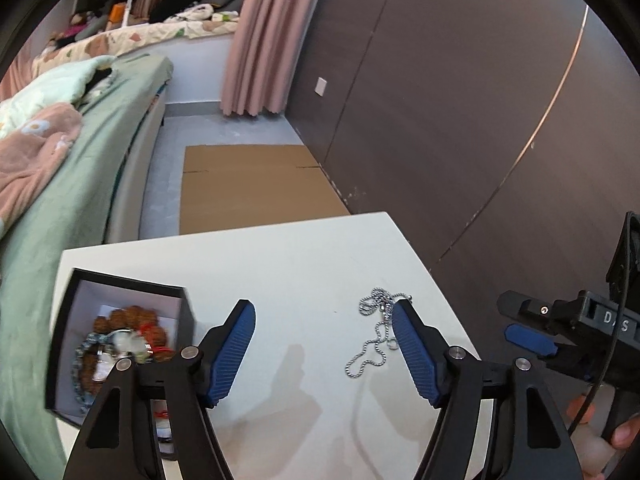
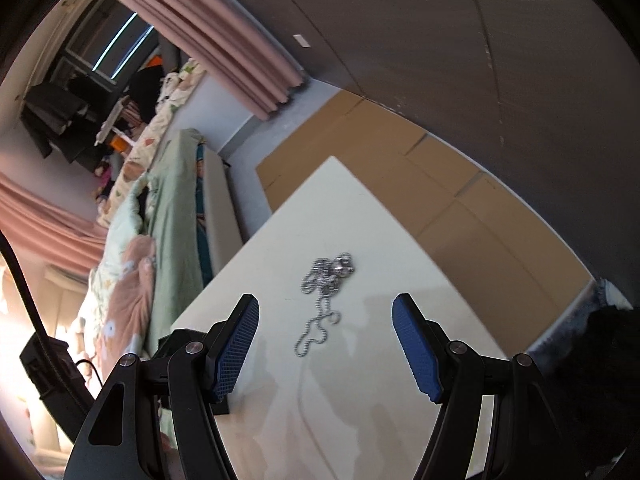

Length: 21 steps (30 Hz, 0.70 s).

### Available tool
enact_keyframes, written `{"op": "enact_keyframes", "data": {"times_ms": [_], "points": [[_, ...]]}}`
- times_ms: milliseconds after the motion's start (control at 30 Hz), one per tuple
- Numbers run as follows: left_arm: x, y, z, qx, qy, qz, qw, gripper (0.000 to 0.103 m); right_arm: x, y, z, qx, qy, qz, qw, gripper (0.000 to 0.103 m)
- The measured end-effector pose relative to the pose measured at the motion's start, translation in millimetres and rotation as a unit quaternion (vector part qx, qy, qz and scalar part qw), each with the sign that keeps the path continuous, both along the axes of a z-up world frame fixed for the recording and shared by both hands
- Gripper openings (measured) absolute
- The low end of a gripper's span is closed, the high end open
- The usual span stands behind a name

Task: Organize jewelry
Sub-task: 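Lower the left gripper onto the silver ball chain and close on it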

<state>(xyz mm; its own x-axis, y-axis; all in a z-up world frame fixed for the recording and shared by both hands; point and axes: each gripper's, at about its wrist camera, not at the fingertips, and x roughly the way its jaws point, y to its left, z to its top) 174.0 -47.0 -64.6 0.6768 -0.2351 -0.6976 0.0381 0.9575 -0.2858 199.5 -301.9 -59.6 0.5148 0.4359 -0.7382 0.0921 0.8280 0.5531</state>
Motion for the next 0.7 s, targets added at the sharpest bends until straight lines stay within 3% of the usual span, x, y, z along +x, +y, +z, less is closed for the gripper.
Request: {"op": "enact_keyframes", "data": {"times_ms": [300, 433, 700], "points": [[18.1, -41.0, -17.4, 0.010, 0.009, -0.036, 0.9992, 0.072, -2.9, -28.6, -10.0, 0.009, 0.037, -0.018, 0.999, 0.070], [27.8, -66.0, -23.2, 0.038, 0.003, -0.064, 0.9972, 0.072, -2.7, -41.7, -12.2, -0.003, 0.045, -0.026, 0.999, 0.070], [48.5, -97.4, -49.8, 0.075, 0.042, -0.087, 0.9925, 0.072, 5.9, -68.5, -26.3, -0.028, 0.072, -0.053, 0.996, 0.070]]}}
